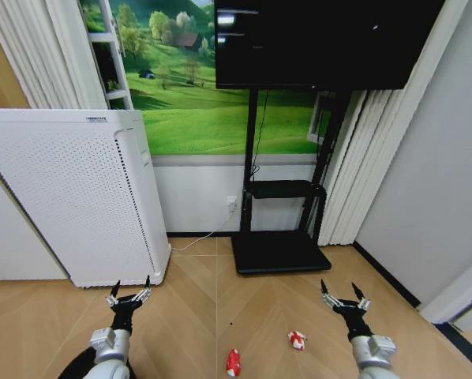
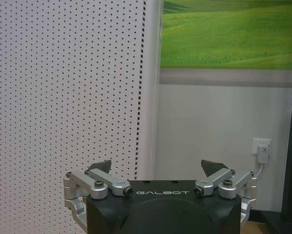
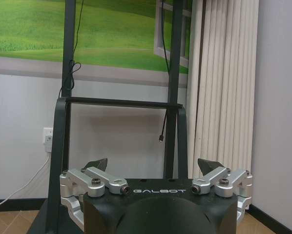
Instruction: Pick up the trash bin and place the garbage on the floor into it.
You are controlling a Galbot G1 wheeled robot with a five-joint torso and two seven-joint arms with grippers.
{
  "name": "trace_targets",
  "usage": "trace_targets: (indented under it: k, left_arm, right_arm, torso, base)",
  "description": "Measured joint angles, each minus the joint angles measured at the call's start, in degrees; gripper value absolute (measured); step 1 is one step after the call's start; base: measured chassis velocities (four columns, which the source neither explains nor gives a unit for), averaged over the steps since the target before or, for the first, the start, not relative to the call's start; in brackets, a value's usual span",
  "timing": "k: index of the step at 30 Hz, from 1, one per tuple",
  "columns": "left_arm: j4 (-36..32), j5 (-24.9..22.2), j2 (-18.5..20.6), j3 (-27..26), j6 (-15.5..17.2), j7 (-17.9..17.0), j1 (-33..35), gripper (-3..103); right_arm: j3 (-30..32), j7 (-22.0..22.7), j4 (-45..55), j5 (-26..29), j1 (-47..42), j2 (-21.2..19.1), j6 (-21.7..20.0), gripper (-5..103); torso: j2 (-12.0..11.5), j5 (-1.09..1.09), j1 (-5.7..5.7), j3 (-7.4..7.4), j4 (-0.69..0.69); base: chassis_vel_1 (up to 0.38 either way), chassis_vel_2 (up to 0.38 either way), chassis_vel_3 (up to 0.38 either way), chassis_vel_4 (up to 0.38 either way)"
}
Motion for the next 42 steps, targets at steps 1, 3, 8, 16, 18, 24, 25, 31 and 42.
trace_targets:
  k: [1, 3, 8, 16, 18, 24, 25, 31, 42]
  left_arm:
    - [0.0, 0.0, 0.0, 0.0, 0.0, 0.0, 0.0, 100]
    - [0.0, 0.0, 0.0, 0.0, 0.0, 0.0, 0.0, 100]
    - [0.0, 0.1, 0.0, 0.1, 0.0, 0.0, 0.0, 100]
    - [0.1, 0.2, 0.0, 0.1, 0.0, 0.0, -0.1, 100]
    - [0.1, 0.2, 0.0, 0.1, 0.0, 0.0, -0.1, 100]
    - [0.7, 0.3, 0.0, 0.2, 0.1, 0.0, -0.3, 100]
    - [0.7, 0.3, 0.0, 0.2, 0.1, 0.0, -0.3, 100]
    - [1.1, 0.6, 0.0, 0.2, -0.6, -0.9, -0.5, 100]
    - [-13.7, 4.9, 7.6, -7.3, 12.0, -8.9, 6.4, 100]
  right_arm:
    - [0.0, 0.0, 0.0, 0.0, 0.0, 0.0, 0.0, 100]
    - [0.0, 0.0, 0.0, 0.0, 0.0, 0.0, 0.0, 100]
    - [0.1, 0.0, -0.1, 0.0, 0.0, 0.0, 0.0, 100]
    - [0.1, 0.0, -0.1, 0.1, -0.1, -0.1, 0.0, 100]
    - [0.1, 0.0, -0.1, 0.1, -0.1, -0.1, 0.1, 100]
    - [0.0, 0.0, -0.5, 0.1, 0.0, 0.0, 0.1, 100]
    - [0.0, 0.0, -0.5, 0.1, 0.0, 0.0, 0.1, 100]
    - [-0.6, -0.1, -0.9, 0.5, 0.2, 0.1, 0.9, 100]
    - [-0.6, 0.0, -1.4, 1.2, 1.4, -2.3, 0.3, 100]
  torso:
    - [0.0, 0.0, 0.0, 0.0, 0.0]
    - [-0.3, 0.0, -0.11, -0.19, 0.0]
    - [-1.8, 0.0, -0.48, -1.32, 0.0]
    - [-3.6, 0.0, -0.9, -2.67, 0.0]
    - [-3.8, 0.0, -0.96, -2.88, 0.0]
    - [-6.1, 0.0, -1.32, -4.81, 0.0]
    - [-6.1, 0.0, -1.32, -4.81, 0.0]
    - [-7.4, 0.0, -1.47, -5.92, 0.0]
    - [-7.6, 0.0, -1.49, -6.11, 0.01]
  base:
    - [0.0, 0.0, 0.0, 0.0]
    - [0.0, 0.0, 0.0, 0.0]
    - [0.0, 0.0, 0.0, 0.0]
    - [0.0, 0.0, 0.0, 0.0]
    - [0.0, 0.0, 0.0, 0.0]
    - [0.0, 0.0, 0.0, 0.0]
    - [0.0, 0.0, 0.0, 0.0]
    - [0.0, 0.0, 0.0, 0.0]
    - [0.0, 0.0, 0.0, 0.0]
